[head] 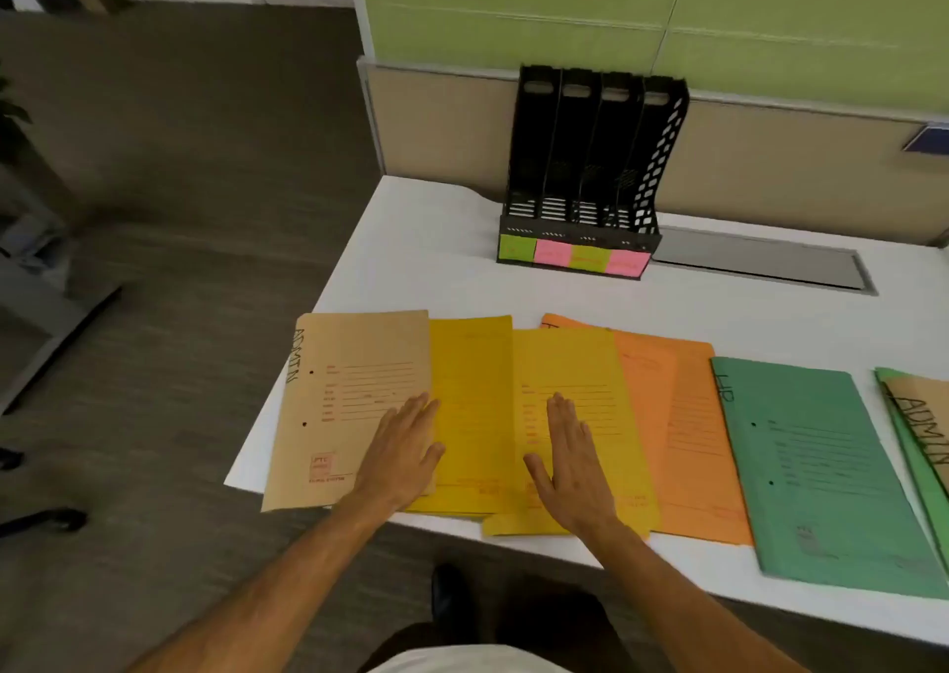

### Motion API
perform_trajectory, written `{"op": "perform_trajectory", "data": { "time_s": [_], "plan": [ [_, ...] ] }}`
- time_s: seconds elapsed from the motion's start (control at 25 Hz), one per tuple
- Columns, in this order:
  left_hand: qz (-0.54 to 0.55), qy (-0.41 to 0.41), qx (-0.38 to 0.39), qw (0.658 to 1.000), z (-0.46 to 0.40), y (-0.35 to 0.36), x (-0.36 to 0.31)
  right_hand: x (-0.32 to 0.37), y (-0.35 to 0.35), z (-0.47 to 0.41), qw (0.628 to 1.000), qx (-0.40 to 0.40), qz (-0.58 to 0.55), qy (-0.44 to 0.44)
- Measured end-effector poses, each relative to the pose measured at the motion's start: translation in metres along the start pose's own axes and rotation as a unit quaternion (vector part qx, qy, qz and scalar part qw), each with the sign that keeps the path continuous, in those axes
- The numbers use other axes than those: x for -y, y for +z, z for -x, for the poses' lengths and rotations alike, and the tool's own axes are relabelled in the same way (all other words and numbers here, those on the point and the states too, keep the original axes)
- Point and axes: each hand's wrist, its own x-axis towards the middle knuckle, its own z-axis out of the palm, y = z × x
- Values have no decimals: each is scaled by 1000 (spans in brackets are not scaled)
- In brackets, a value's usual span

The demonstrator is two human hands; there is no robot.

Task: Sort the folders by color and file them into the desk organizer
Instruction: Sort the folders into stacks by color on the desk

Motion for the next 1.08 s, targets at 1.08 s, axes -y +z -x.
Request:
{"op": "perform_trajectory", "data": {
  "time_s": [1.08],
  "plan": [
    [2, -118, 88, 989, -30, 3, 115, 24, 41, -64, 878, 105, -304, 355]
  ]
}}
